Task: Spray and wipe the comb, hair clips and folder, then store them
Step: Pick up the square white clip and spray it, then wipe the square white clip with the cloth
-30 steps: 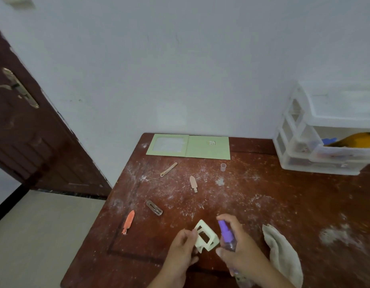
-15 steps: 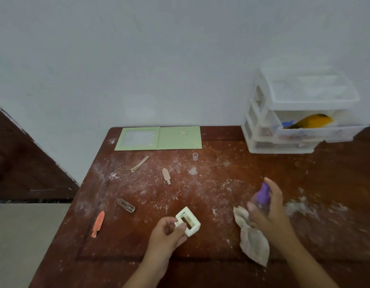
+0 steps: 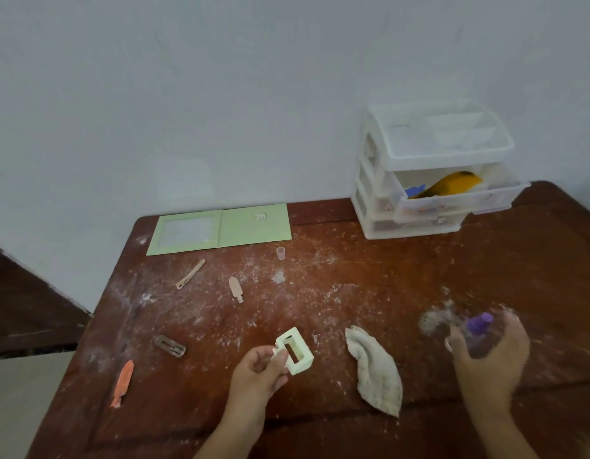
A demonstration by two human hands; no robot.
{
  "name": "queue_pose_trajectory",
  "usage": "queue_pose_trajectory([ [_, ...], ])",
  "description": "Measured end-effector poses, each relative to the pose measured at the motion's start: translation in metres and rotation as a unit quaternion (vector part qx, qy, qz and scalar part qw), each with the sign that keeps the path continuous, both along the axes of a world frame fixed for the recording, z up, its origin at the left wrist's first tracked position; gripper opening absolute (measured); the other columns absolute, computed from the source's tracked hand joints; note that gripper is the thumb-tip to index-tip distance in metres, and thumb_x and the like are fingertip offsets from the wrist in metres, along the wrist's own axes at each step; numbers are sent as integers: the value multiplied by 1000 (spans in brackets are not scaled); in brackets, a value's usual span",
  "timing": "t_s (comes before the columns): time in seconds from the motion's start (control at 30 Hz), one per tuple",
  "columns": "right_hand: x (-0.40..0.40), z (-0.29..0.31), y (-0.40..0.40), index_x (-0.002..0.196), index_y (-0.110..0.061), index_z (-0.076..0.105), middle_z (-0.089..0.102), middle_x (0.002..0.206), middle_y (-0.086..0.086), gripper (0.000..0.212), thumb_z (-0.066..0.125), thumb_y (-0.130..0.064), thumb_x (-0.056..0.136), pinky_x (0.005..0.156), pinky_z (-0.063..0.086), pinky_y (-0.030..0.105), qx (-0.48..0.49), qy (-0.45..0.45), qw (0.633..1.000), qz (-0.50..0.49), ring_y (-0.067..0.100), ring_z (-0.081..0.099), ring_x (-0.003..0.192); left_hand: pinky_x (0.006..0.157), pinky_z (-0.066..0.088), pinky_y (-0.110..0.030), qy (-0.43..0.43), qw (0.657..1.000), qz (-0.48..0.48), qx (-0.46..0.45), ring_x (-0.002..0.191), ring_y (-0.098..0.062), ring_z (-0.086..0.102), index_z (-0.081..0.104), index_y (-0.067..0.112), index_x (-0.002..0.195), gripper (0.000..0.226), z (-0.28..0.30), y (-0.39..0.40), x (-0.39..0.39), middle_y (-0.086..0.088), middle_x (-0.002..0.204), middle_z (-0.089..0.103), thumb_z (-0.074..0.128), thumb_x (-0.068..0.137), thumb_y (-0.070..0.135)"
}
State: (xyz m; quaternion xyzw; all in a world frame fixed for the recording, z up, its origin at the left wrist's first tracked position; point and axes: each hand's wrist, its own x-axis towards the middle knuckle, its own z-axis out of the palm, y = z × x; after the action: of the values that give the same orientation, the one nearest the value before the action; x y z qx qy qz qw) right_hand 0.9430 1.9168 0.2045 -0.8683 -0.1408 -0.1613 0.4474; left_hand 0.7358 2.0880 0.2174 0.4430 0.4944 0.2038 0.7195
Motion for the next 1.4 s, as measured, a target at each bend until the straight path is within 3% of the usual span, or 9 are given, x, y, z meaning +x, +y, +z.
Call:
queue_pose_trajectory([
  [0.13,-34,-23,28,101,-3,57,62,96,22,45,47,-44,86,93,43,36,-118,-186,953,206,30,49,98,50,49,-9,-8,1000,-3,29,69,-11,58,61,12,81,9,2,-3,1,-2,78,63,54,88,10],
  [0.23,-53,-43,51,90,-17,67,65,80,6,52,82,-41,47,48,51,36,-279,-107,921,248,25,62,69,51,49,-11,-15,999,-7,42,67,-10,58,62,13,82,12,5,-4,1,0,76,63,52,89,10],
  [0.3,-54,-54,56,79,-16,71,63,68,2,56,92,-18,27,41,46,27,-307,-77,905,285,21,60,55,52,49,-12,-13,999,-4,50,65,-9,58,62,13,81,14,7,-4,-2,0,74,64,52,89,9],
  [0.4,-51,-52,58,90,-11,71,68,78,6,38,73,7,57,59,48,30,-156,-15,935,318,27,62,67,55,48,-14,-9,998,-2,61,64,-8,58,64,15,80,15,8,-3,-7,2,73,65,53,89,10],
  [0.5,-67,-12,72,104,-16,64,64,93,-3,33,52,-10,75,76,45,21,-37,-60,913,402,13,57,85,52,48,-13,-10,997,-3,77,63,-10,57,66,17,77,18,9,-4,-8,2,68,66,54,87,8],
  [0.73,-101,18,106,90,-21,66,62,88,-10,49,75,6,50,60,43,12,-152,-169,833,505,7,50,70,54,39,-16,-19,984,-4,178,61,-15,46,72,24,74,22,11,-3,-15,-4,61,58,61,83,8],
  [1.0,-110,16,87,105,-28,52,49,107,-21,34,50,-8,78,63,42,9,-116,-136,807,563,5,40,77,66,55,-19,-25,984,14,178,71,-8,67,71,18,84,20,11,-3,-14,3,76,75,57,84,3],
  [1.17,-88,20,66,104,-29,54,51,110,-22,20,39,-21,93,66,43,11,-124,-197,776,586,3,38,81,53,54,-15,-76,993,51,78,56,-6,66,68,7,83,22,18,-8,-12,0,62,73,48,88,-1],
  [1.4,-91,22,72,109,-29,57,54,119,-20,23,37,-27,98,80,43,10,22,-161,821,548,3,44,97,43,53,-20,-176,981,13,-78,45,-12,63,74,2,64,41,35,-22,-16,-9,55,68,42,88,-6],
])
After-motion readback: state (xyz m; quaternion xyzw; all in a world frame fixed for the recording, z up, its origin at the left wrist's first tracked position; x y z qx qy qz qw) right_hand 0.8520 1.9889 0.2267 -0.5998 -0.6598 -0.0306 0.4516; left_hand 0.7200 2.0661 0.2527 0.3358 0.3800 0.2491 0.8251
